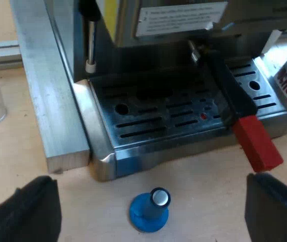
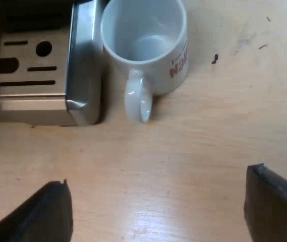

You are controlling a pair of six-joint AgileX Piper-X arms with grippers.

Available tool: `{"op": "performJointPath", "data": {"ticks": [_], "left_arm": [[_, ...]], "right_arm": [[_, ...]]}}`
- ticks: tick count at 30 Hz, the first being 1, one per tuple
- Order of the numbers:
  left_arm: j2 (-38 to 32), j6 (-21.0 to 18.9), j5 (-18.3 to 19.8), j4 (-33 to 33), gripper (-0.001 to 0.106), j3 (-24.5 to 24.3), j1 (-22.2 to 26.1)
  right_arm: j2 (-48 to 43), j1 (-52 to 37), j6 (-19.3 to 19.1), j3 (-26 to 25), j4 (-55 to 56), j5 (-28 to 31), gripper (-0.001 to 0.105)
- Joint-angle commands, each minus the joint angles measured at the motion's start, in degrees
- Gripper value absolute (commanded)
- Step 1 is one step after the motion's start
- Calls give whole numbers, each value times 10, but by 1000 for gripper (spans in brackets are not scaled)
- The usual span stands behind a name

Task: Remove mug from coffee machine

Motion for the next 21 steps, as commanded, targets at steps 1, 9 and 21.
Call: {"op": "performJointPath", "data": {"ticks": [1, 9, 21], "left_arm": [[-1, 11, 7, 28, 77, -11, 24], [-68, 45, -10, 68, 77, -18, 45], [-268, 50, -41, 71, 77, -18, 45]], "right_arm": [[-1, -60, -22, -7, 2, -33, 71], [-60, -110, -120, -7, 23, -3, 71], [-277, -110, -136, -7, 39, 26, 71]]}}
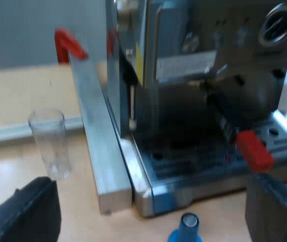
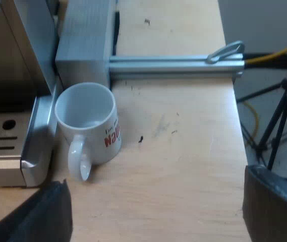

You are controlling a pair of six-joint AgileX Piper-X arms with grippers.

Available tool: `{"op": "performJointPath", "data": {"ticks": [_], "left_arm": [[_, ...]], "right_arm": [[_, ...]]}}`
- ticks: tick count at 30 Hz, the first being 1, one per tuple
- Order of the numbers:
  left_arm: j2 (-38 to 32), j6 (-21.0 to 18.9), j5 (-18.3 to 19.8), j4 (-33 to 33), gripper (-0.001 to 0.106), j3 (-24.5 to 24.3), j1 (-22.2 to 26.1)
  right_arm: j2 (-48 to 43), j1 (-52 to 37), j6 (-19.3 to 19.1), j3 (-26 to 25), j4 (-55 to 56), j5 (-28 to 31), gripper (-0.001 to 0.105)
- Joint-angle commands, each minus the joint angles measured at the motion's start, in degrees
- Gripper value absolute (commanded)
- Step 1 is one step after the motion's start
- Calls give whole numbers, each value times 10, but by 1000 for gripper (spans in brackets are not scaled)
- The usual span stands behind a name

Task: Remove mug from coffee machine

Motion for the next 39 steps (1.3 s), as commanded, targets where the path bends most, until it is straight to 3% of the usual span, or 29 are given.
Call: {"op": "performJointPath", "data": {"ticks": [1, 6, 11, 17, 20, 31, 39], "left_arm": [[-30, 1, -7, 7, 77, -2, -1], [-92, 1, -7, 33, 77, -2, -1], [-101, 1, -11, 68, 77, -12, 0], [-103, 15, -43, 71, 77, -10, 0], [-103, 15, -66, 44, 77, 11, 0], [-101, 15, -67, -85, 77, 134, 0], [-101, 15, -67, -96, 77, 202, 0]], "right_arm": [[-33, 1, -8, -3, 6, 0, 71], [-114, 1, -8, -3, 19, 0, 71], [-168, 1, -8, -3, 30, -1, 71], [-186, 2, -10, -2, 44, -20, 71], [-186, 2, -5, 23, 12, -39, 71], [-186, 2, -5, 125, -92, -36, 71], [-185, 2, -5, 200, -94, -36, 71]]}}
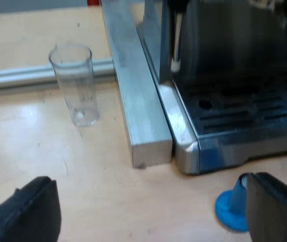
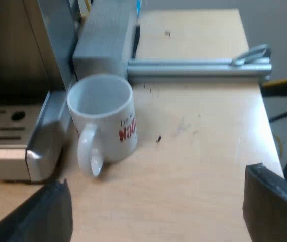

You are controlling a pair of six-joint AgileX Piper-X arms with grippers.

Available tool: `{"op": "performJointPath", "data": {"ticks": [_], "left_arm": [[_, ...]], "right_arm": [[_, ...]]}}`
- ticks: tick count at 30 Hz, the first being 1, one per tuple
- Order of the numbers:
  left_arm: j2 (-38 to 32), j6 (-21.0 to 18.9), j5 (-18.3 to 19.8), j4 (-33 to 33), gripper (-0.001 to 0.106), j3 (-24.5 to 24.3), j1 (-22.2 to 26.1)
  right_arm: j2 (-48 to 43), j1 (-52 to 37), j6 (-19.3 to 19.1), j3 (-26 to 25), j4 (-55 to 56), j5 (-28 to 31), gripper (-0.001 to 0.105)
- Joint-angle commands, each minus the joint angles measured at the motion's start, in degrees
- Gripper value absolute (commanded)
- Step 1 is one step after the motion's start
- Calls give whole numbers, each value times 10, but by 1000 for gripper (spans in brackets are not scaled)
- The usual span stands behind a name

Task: Remove mug from coffee machine

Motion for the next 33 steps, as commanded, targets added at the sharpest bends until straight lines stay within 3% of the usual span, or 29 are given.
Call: {"op": "performJointPath", "data": {"ticks": [1, 33], "left_arm": [[-79, 0, -9, -19, 77, 17, 0], [-80, 1, -9, -34, 77, 24, -6]], "right_arm": [[-22, 1, -5, 21, -7, -6, 71], [-22, 1, -3, 26, -18, -6, 71]]}}
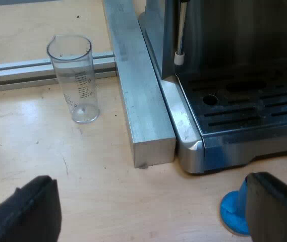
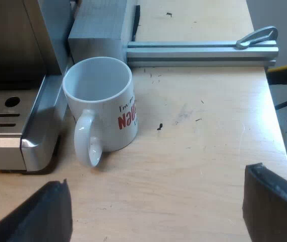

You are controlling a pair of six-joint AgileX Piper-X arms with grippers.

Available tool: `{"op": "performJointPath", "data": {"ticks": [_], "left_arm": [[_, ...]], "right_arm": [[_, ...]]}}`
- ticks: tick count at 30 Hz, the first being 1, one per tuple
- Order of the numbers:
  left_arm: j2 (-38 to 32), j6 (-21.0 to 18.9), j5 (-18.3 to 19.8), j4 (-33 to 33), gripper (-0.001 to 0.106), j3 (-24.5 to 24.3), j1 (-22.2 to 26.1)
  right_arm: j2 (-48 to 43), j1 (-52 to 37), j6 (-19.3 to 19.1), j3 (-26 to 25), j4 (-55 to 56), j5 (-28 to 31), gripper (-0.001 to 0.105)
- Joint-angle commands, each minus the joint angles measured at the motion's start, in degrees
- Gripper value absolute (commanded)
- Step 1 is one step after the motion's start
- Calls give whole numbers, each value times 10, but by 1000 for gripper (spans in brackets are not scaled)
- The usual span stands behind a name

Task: Remove mug from coffee machine

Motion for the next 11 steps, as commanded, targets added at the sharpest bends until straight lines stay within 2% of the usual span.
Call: {"op": "performJointPath", "data": {"ticks": [1, 11], "left_arm": [[-80, 0, -8, -8, 77, -1, -8], [-80, 0, -8, -8, 77, -1, -9]], "right_arm": [[-22, 1, -3, -4, -6, -3, 71], [-22, 1, -3, -4, -6, -3, 71]]}}
